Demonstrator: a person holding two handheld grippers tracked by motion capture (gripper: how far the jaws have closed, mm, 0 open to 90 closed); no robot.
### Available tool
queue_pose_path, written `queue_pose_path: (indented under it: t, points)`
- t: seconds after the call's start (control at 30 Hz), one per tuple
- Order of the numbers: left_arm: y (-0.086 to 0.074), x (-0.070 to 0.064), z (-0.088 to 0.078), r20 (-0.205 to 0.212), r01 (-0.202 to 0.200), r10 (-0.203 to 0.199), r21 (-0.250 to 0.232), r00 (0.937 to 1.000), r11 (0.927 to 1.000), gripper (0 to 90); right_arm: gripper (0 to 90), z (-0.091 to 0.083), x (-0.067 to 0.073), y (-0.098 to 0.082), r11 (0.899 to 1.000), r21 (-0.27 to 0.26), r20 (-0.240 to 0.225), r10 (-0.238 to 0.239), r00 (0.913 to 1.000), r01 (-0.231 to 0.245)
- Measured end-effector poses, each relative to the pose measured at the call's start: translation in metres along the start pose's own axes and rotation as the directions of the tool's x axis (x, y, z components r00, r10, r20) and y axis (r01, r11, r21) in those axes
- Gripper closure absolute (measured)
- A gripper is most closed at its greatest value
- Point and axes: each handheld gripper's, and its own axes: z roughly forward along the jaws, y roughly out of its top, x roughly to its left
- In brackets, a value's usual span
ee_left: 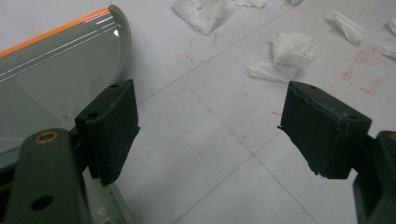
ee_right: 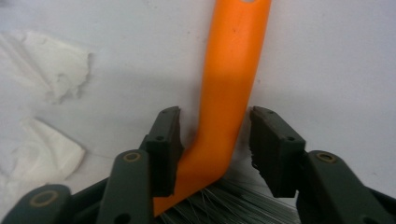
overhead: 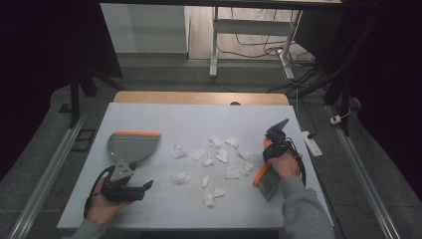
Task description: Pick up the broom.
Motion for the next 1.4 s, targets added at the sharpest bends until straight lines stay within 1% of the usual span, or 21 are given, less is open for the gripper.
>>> queue_pose_path:
  t: [0.07, 0.1, 0.13, 0.27, 0.43, 0.47, 0.5, 0.53, 0.57, 0.77, 0.87, 0.9, 0.93, 0.97, 1.1, 1.17, 1.23, 1.27, 1.3, 1.33, 1.4]
  points:
    - [0.000, 0.000, 0.000, 0.000, 0.002, -0.002, 0.000, 1.0000, 1.0000, 20.3, 61.7, 0.000, 0.001, -0.001, 1.000, -0.006, 0.010, 0.007, 0.9999, -0.006]
    - [0.000, 0.000, 0.000, -0.001, 0.002, -0.002, 0.001, 1.0000, 1.0000, 20.3, 68.0, 0.000, 0.004, -0.003, 1.000, -0.027, 0.013, 0.010, 0.9999, -0.010]
    - [0.000, 0.000, 0.000, -0.003, 0.002, -0.002, 0.002, 1.0000, 1.0000, 20.3, 69.8, 0.000, 0.003, -0.004, 0.999, -0.035, 0.008, 0.019, 0.9998, -0.019]
    - [-0.001, -0.001, -0.001, -0.003, 0.000, 0.000, -0.001, 1.0000, 1.0000, 20.3, 70.2, -0.001, 0.005, -0.006, 0.999, -0.048, 0.020, 0.024, 0.9995, -0.023]
    - [-0.001, 0.000, -0.001, -0.004, 0.005, -0.005, -0.003, 1.0000, 1.0000, 20.3, 70.6, -0.001, 0.002, -0.008, 0.998, -0.061, -0.001, -0.015, 0.9999, 0.015]
    - [-0.001, 0.001, 0.000, -0.005, 0.005, -0.005, -0.002, 1.0000, 1.0000, 20.3, 70.6, -0.002, 0.000, -0.008, 0.998, -0.057, -0.013, -0.030, 0.9995, 0.029]
    - [-0.002, 0.001, 0.000, -0.006, 0.006, -0.006, 0.001, 1.0000, 1.0000, 20.3, 70.7, -0.002, -0.006, -0.010, 0.997, -0.064, -0.054, -0.041, 0.9977, 0.038]
    - [-0.002, 0.002, 0.000, -0.007, 0.008, -0.008, 0.003, 0.9999, 1.0000, 20.3, 70.7, -0.002, -0.006, -0.010, 0.997, -0.064, -0.054, -0.041, 0.9977, 0.038]
    - [-0.002, 0.002, 0.000, -0.005, 0.010, -0.010, 0.002, 0.9999, 0.9999, 20.3, 70.7, -0.004, -0.009, -0.011, 0.997, -0.065, -0.077, -0.044, 0.9960, 0.038]
    - [-0.002, 0.004, -0.001, -0.011, 0.018, -0.018, -0.006, 0.9998, 0.9998, 20.3, 70.8, -0.020, -0.024, -0.020, 0.990, -0.135, -0.167, -0.064, 0.9838, 0.042]
    - [-0.002, 0.004, -0.001, -0.014, 0.016, -0.017, -0.006, 0.9998, 0.9998, 20.3, 70.9, -0.032, -0.032, -0.026, 0.981, -0.192, -0.205, -0.071, 0.9763, 0.031]
    - [-0.002, 0.004, -0.001, -0.015, 0.016, -0.016, -0.006, 0.9998, 0.9998, 20.3, 70.9, -0.032, -0.032, -0.026, 0.981, -0.192, -0.205, -0.071, 0.9763, 0.031]
    - [-0.002, 0.004, -0.001, -0.014, 0.018, -0.018, -0.006, 0.9997, 0.9998, 20.3, 70.8, -0.035, -0.034, -0.028, 0.978, -0.207, -0.218, -0.075, 0.9731, 0.029]
    - [-0.002, 0.005, -0.001, -0.017, 0.019, -0.019, -0.007, 0.9997, 0.9998, 20.3, 70.8, -0.040, -0.039, -0.031, 0.973, -0.231, -0.250, -0.077, 0.9651, 0.018]
    - [-0.002, 0.006, 0.000, -0.018, 0.021, -0.022, -0.004, 0.9996, 0.9998, 20.3, 70.8, -0.047, -0.045, -0.035, 0.965, -0.263, -0.279, -0.077, 0.9574, 0.001]
    - [-0.002, 0.006, 0.000, -0.019, 0.021, -0.021, -0.004, 0.9996, 0.9998, 20.3, 70.9, -0.052, -0.047, -0.037, 0.957, -0.289, -0.287, -0.076, 0.9551, -0.011]
    - [-0.001, 0.006, 0.000, -0.019, 0.021, -0.021, -0.005, 0.9996, 0.9998, 20.3, 70.9, -0.061, -0.048, -0.038, 0.945, -0.326, -0.310, -0.089, 0.9466, -0.017]
    - [-0.001, 0.006, 0.000, -0.020, 0.022, -0.022, -0.006, 0.9995, 0.9997, 20.3, 70.9, -0.061, -0.048, -0.038, 0.945, -0.326, -0.310, -0.089, 0.9466, -0.017]
    - [-0.001, 0.006, 0.000, -0.020, 0.022, -0.022, -0.007, 0.9995, 0.9997, 20.3, 70.8, -0.066, -0.047, -0.039, 0.936, -0.351, -0.324, -0.104, 0.9404, -0.018]
    - [-0.001, 0.006, 0.000, -0.022, 0.022, -0.022, -0.007, 0.9995, 0.9997, 20.3, 70.8, -0.066, -0.047, -0.039, 0.936, -0.351, -0.324, -0.104, 0.9404, -0.018]
    - [0.000, 0.006, 0.000, -0.024, 0.022, -0.022, -0.008, 0.9995, 0.9997, 20.3, 70.8, -0.072, -0.044, -0.040, 0.927, -0.375, -0.333, -0.116, 0.9357, -0.019]
